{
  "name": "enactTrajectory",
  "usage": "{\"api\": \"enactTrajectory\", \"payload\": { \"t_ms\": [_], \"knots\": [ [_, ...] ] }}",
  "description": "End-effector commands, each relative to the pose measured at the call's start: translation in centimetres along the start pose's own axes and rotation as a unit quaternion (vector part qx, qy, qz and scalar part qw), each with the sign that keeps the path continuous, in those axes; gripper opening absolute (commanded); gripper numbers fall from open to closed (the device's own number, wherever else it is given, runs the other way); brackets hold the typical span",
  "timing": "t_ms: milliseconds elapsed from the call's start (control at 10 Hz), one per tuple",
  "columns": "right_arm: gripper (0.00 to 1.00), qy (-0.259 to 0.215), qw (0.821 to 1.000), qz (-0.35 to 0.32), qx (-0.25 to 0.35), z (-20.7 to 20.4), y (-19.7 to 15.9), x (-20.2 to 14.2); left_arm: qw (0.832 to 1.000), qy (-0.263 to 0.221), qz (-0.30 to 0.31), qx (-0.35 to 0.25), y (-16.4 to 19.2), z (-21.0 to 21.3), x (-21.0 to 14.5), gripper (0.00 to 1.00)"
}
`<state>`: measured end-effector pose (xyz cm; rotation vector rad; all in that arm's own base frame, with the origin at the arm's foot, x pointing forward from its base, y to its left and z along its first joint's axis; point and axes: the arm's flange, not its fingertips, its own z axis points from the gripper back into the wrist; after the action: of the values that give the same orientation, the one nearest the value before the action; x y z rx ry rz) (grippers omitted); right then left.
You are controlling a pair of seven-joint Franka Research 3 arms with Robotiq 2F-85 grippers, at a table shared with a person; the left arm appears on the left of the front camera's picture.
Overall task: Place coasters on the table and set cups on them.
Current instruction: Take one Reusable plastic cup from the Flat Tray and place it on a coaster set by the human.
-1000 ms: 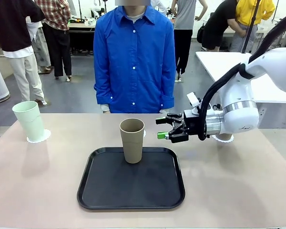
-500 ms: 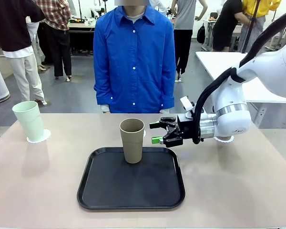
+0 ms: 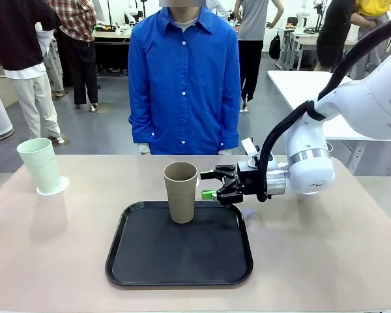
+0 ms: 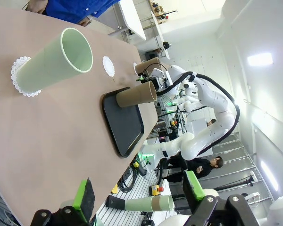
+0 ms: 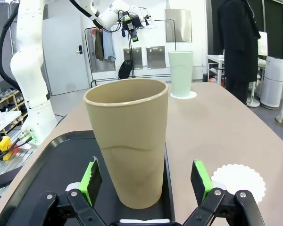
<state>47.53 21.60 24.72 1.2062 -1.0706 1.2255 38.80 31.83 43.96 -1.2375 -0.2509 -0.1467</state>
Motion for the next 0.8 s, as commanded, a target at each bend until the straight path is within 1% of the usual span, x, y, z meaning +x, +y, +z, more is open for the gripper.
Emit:
{"api": "enactTrajectory", "payload": {
  "t_ms": [0, 300, 700],
  "knots": [
    [1.0, -0.005, 1.0, 0.013, -0.02, -1.4, -0.1, -0.8, 1.0, 0.001, -0.004, -0.002, -0.2, 0.2, -0.1, 1.0],
    [1.0, -0.003, 1.0, 0.012, -0.015, -2.2, 0.8, -1.5, 1.0, 0.001, -0.004, -0.002, -0.2, 0.2, -0.1, 1.0],
    [1.0, 0.007, 1.0, 0.01, -0.009, -3.2, 1.1, -2.0, 1.0, 0.001, -0.004, -0.002, -0.2, 0.2, -0.1, 1.0]
  ]
}}
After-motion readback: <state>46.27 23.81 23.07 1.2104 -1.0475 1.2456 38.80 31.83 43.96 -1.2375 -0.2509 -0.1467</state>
